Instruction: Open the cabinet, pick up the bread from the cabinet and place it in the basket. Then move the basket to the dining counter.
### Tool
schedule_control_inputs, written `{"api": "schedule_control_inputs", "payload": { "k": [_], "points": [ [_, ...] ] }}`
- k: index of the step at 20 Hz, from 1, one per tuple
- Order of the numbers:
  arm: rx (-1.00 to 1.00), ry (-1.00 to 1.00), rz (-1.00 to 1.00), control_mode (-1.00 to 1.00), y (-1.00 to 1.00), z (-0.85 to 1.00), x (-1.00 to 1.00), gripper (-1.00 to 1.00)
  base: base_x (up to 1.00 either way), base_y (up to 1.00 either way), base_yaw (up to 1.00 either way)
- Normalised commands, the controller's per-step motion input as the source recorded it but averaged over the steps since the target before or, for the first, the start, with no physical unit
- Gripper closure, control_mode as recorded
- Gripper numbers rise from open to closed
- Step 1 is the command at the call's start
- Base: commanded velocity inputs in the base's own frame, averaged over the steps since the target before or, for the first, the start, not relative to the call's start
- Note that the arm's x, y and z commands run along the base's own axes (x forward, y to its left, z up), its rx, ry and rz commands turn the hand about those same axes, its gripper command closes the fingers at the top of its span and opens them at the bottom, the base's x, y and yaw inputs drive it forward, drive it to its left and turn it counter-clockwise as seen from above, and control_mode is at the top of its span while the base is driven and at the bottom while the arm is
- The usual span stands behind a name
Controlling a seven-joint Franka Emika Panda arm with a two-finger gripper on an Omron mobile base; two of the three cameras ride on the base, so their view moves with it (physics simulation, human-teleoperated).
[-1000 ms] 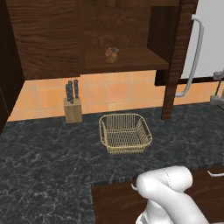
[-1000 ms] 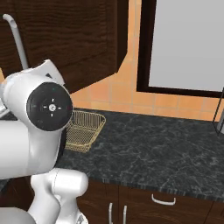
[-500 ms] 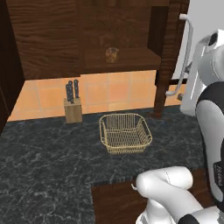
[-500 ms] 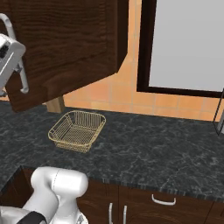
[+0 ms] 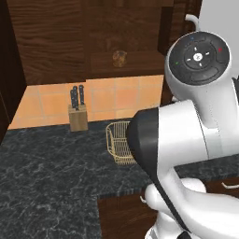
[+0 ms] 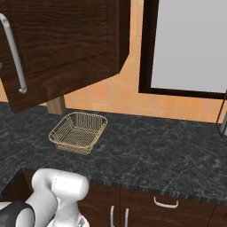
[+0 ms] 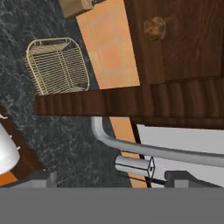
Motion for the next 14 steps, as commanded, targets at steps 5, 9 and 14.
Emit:
{"api": "schedule_control_inputs", "payload": {
  "k": [5,9,14],
  "points": [
    [-0.17,-0.09,-0.11,-1.0,0.63,0.0,-0.11,-1.0,0.0,0.0,0.0],
    [-0.05,0.0,0.07,-1.0,0.53,0.0,0.03,-1.0,0.0,0.0,0.0],
    [-0.02,0.01,0.0,-1.0,0.43,0.0,0.77,-1.0,0.0,0.0,0.0]
  ]
}}
